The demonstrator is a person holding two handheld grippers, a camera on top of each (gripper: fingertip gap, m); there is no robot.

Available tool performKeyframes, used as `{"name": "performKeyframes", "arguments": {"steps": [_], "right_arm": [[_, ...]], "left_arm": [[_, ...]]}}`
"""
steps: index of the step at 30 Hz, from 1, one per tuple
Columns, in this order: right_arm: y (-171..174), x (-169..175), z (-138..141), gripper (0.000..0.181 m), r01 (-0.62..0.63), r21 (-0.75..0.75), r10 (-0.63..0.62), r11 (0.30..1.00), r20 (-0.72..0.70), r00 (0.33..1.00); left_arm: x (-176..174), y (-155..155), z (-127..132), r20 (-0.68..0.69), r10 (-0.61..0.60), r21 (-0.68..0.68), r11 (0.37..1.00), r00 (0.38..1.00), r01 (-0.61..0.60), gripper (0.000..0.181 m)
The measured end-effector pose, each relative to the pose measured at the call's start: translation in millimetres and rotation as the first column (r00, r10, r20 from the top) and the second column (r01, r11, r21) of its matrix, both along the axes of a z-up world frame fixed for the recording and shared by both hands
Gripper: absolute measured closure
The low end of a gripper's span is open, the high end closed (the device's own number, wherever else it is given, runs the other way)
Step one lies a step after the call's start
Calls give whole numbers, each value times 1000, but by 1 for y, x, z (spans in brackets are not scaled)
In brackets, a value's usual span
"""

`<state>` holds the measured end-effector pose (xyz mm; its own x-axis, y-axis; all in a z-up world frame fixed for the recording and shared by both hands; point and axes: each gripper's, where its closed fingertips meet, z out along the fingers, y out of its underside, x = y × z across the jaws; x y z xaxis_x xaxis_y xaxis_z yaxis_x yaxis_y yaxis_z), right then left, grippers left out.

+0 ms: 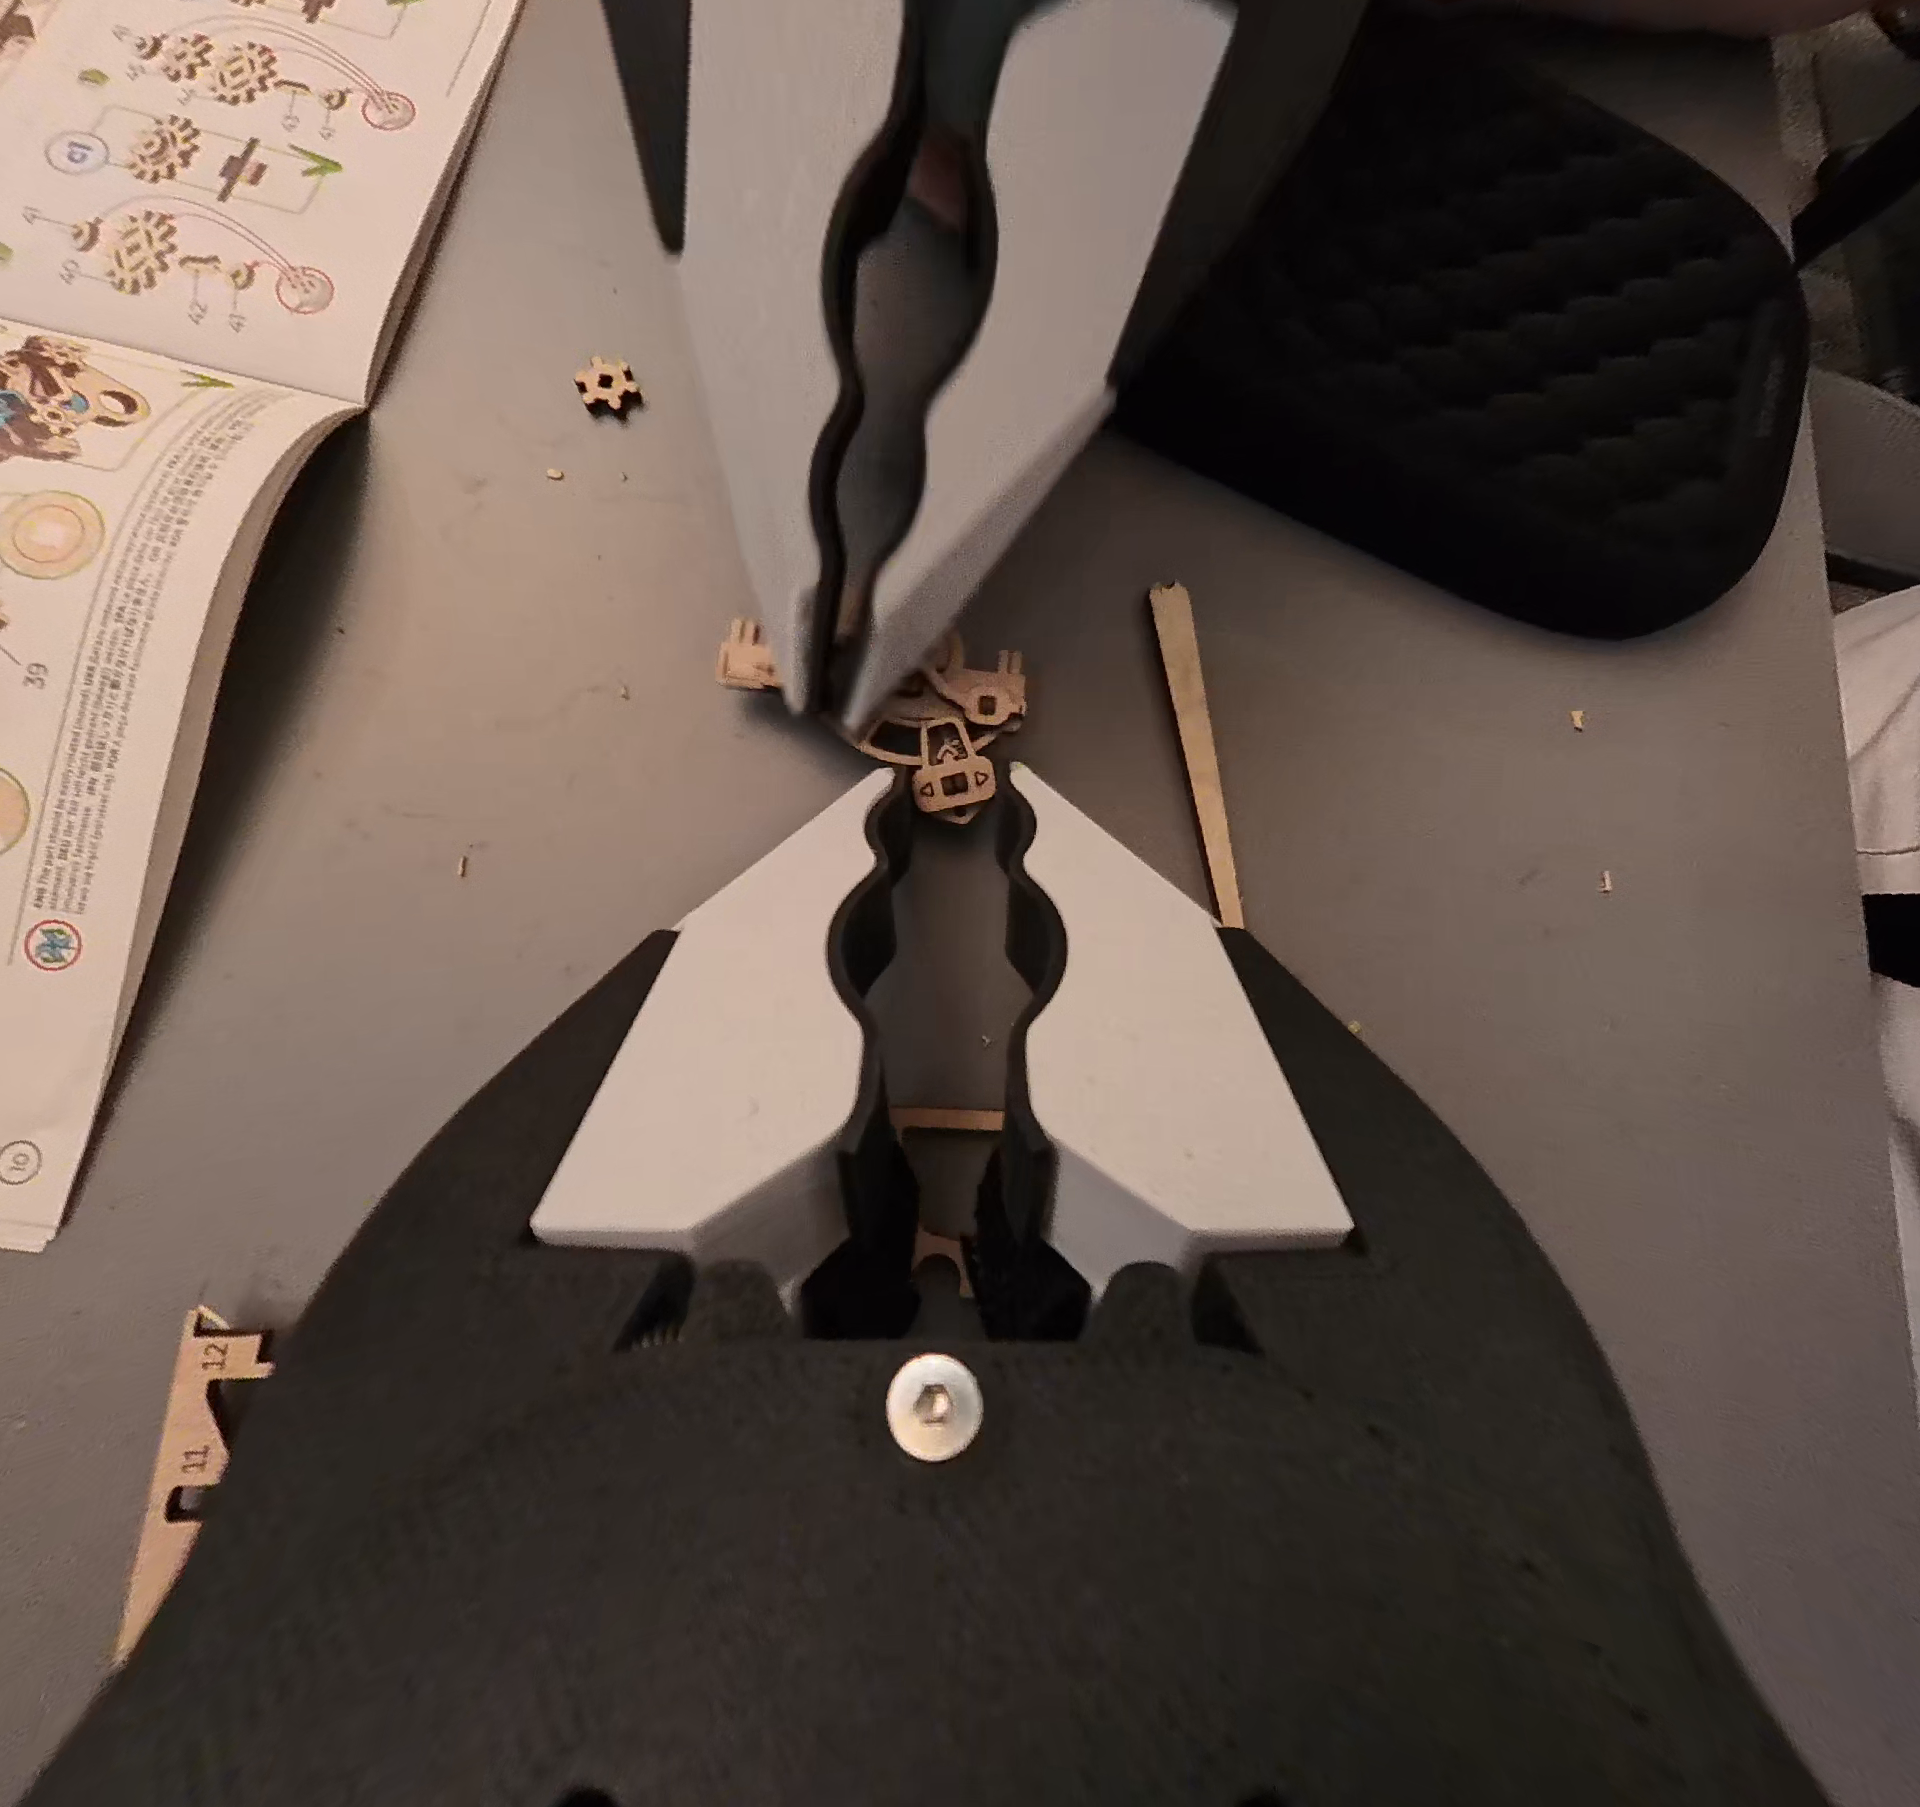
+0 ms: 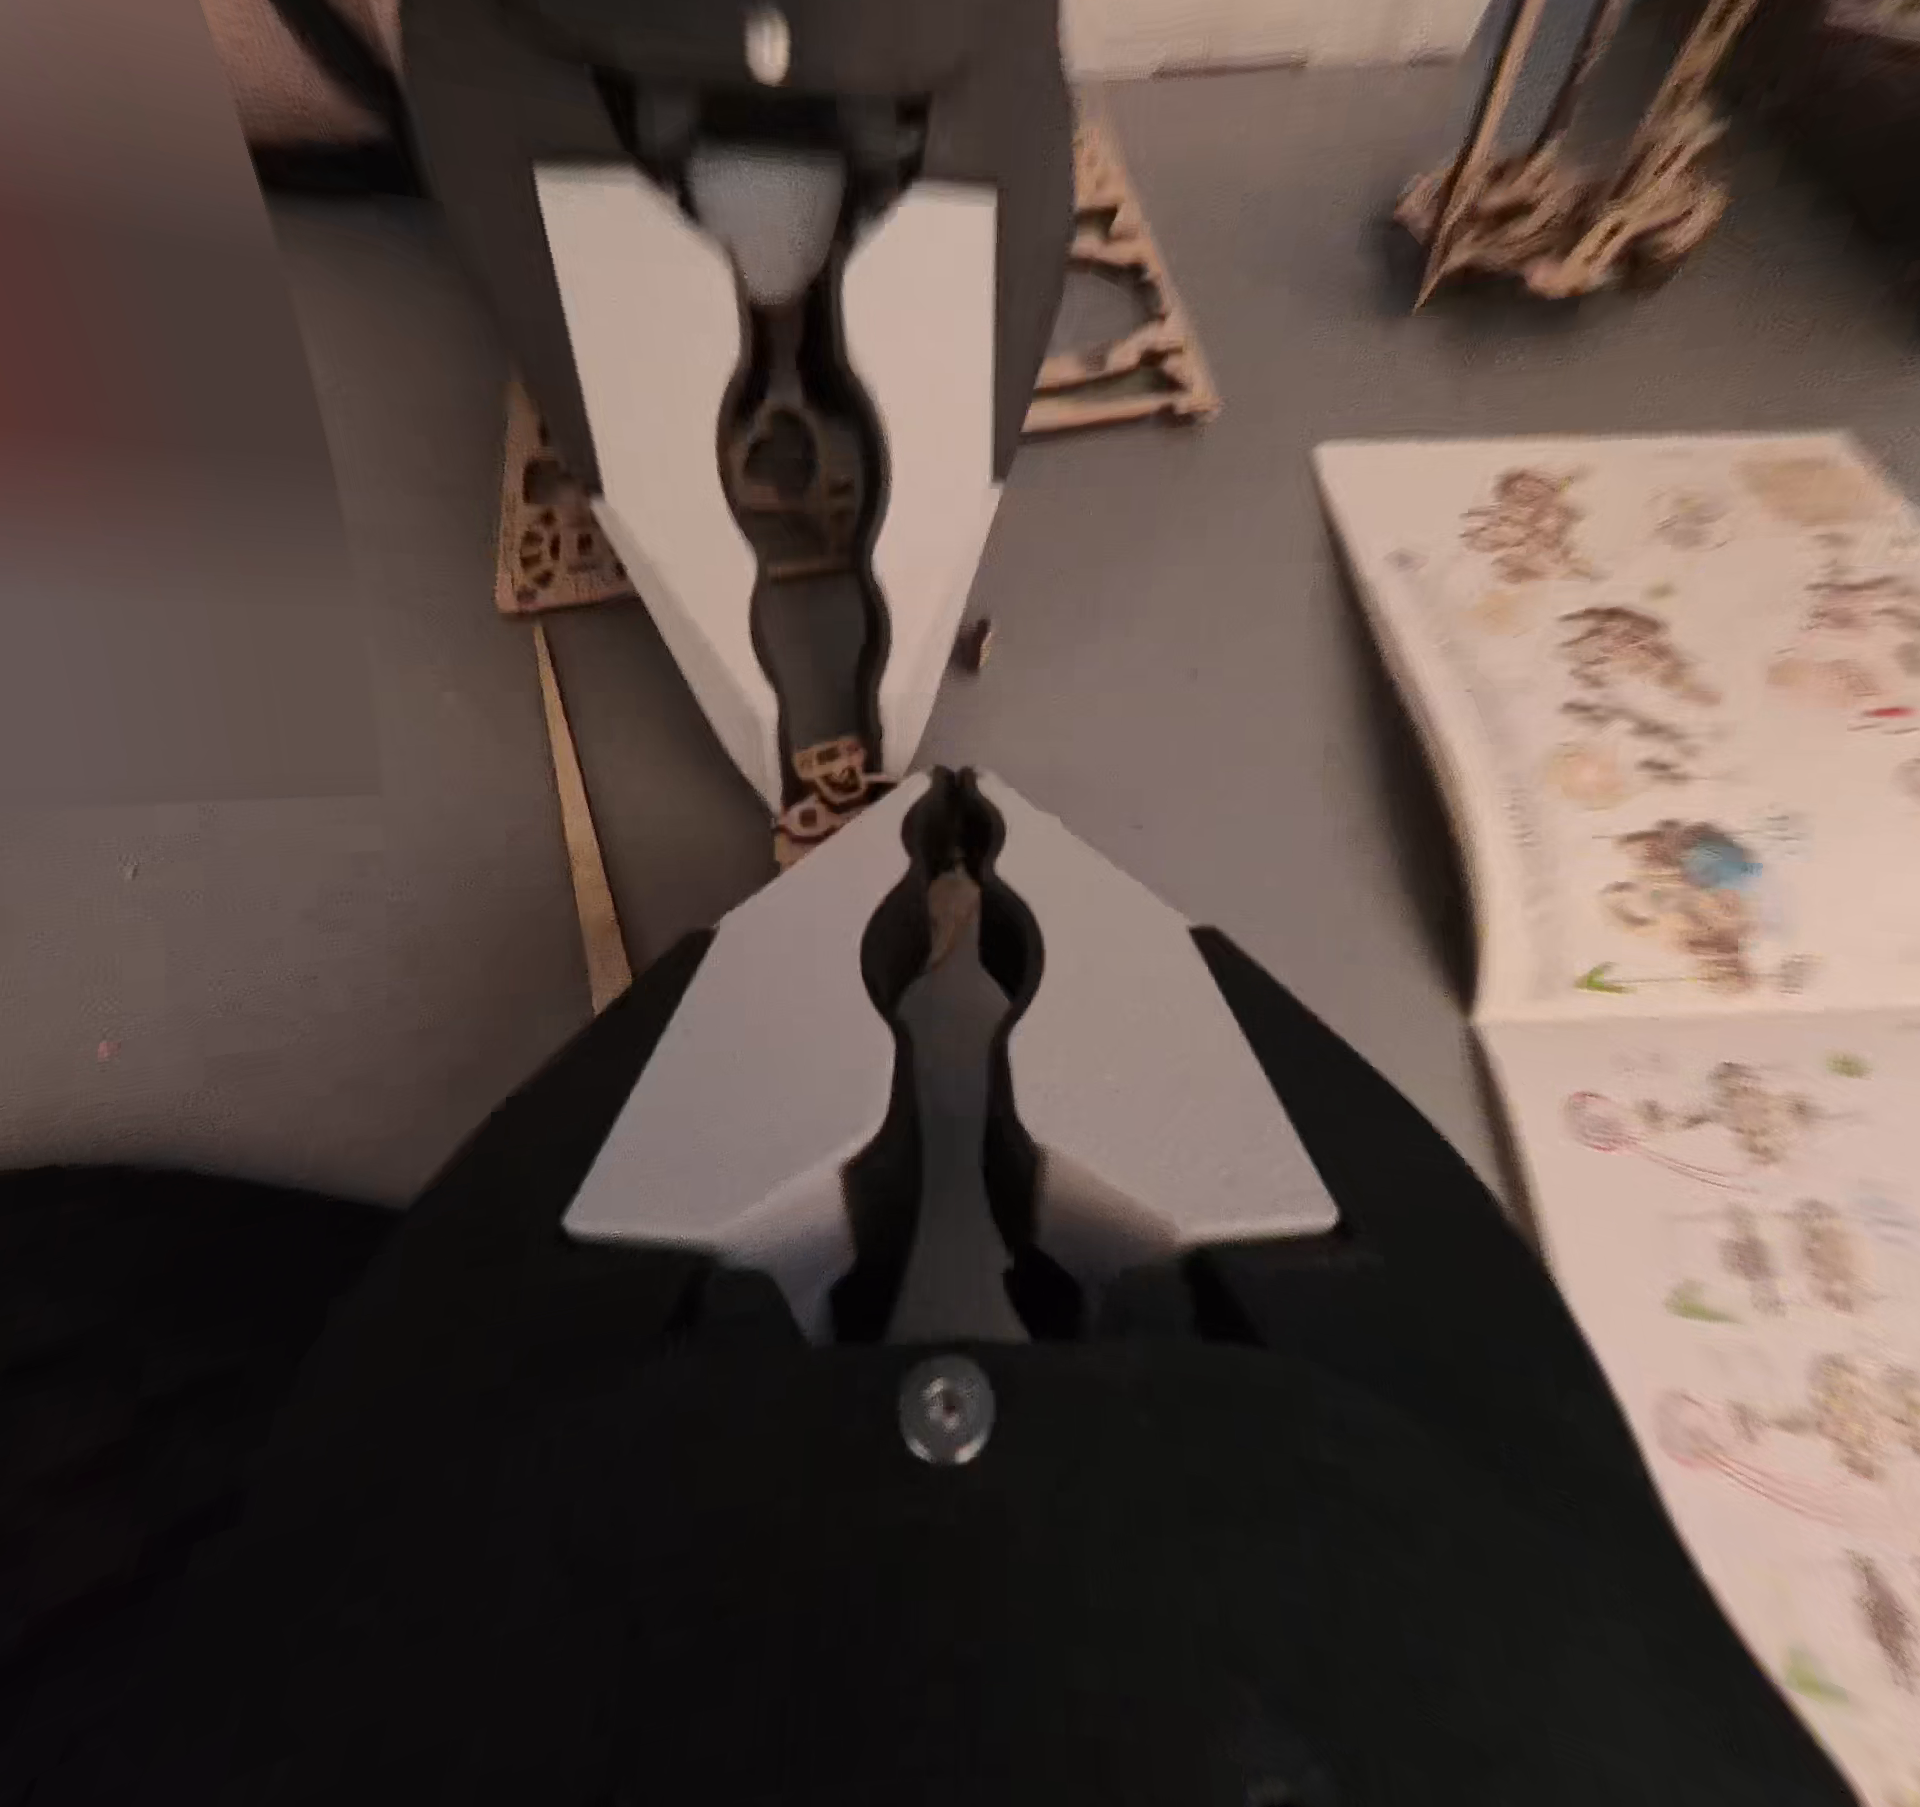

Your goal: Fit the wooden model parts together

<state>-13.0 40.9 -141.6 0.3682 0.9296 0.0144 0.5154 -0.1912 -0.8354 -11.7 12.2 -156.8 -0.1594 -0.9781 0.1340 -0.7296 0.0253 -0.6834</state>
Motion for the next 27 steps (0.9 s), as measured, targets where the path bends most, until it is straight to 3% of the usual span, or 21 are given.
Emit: {"name": "performKeyframes", "arguments": {"steps": [3,4,5,6,9,11,13,15,17,20,23,25,27], "right_arm": [[2,3,27,176,13,86,-10,996,-35,999],[-1,2,14,176,0,54,1,999,-19,1000],[-2,5,-12,162,0,-7,1,1000,53,999],[2,5,-1,172,9,1,-9,1000,9,1000],[2,6,20,174,8,83,-8,997,8,1000],[-1,4,-9,170,-7,5,7,1000,41,999],[1,10,3,181,-1,17,-1,1000,72,997],[-1,4,27,181,-2,93,5,996,-34,999],[-2,3,-4,179,-2,-13,2,1000,-15,1000],[6,12,22,181,45,68,-42,997,-36,998],[2,7,0,181,24,-6,-24,1000,-20,1000],[4,14,5,181,34,-3,-34,999,50,998],[-1,5,15,181,13,36,-13,999,-10,1000]], "left_arm": [[0,0,0,-1,-3,5,1000,1000,3,167],[0,0,0,-3,-3,4,1000,1000,3,167],[0,-1,0,-2,-4,3,1000,1000,4,167],[0,-1,0,-1,-4,2,1000,1000,4,167],[0,0,0,-2,-5,9,1000,1000,5,167],[0,0,0,-4,-6,10,1000,1000,6,167],[0,-1,0,-2,-4,9,1000,1000,4,167],[-1,-1,0,-4,-8,12,1000,1000,8,167],[0,-1,0,-4,-8,8,1000,1000,8,167],[-1,-1,0,-3,-6,13,1000,1000,6,167],[-1,-1,0,-4,-9,18,1000,1000,9,168],[-1,0,0,-5,-7,15,1000,1000,7,167],[-1,0,0,-8,-9,17,1000,1000,9,167]]}}
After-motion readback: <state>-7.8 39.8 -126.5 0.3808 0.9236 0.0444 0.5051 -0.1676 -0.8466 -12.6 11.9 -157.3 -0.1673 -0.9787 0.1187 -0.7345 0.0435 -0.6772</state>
